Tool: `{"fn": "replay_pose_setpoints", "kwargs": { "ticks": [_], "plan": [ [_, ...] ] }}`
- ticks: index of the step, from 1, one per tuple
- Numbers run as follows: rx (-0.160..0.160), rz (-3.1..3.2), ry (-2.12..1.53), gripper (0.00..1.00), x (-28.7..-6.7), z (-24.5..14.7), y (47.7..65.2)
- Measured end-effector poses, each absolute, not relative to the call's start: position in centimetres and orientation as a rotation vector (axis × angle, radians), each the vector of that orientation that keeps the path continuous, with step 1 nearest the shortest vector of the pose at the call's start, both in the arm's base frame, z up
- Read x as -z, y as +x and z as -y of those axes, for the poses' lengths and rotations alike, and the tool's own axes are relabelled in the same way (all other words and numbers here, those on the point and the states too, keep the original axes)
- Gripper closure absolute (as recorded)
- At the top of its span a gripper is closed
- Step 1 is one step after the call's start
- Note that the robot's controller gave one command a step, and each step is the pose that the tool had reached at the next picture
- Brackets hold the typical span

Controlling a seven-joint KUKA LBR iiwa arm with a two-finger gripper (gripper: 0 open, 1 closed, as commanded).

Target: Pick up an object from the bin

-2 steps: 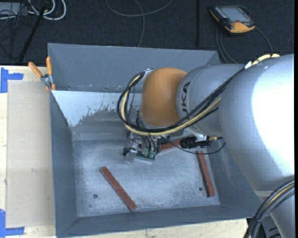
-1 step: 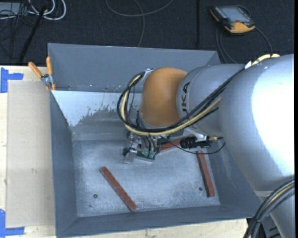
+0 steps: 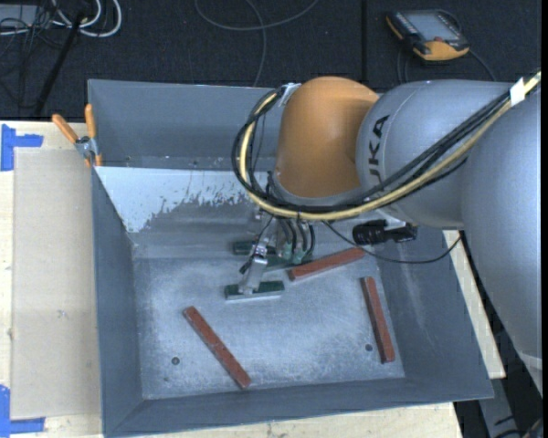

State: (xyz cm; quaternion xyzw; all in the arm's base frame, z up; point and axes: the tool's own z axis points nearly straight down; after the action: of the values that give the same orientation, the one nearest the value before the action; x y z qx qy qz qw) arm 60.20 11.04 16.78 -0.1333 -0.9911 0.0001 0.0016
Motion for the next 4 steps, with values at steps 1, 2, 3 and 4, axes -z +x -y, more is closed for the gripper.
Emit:
{"fn": "replay_pose_setpoints", "kwargs": {
  "ticks": [1,2,3,4],
  "plan": [
    [0.001,3.114,-0.401,0.0,-23.6,-11.2,60.2],
    [0.004,3.129,-0.375,0.0,-20.5,-8.3,61.3],
    [0.0,3.142,-0.14,0.0,-13.4,-7.3,60.6],
    [0.002,3.14,0.214,0.0,-6.8,-7.6,60.6]
  ]
}}
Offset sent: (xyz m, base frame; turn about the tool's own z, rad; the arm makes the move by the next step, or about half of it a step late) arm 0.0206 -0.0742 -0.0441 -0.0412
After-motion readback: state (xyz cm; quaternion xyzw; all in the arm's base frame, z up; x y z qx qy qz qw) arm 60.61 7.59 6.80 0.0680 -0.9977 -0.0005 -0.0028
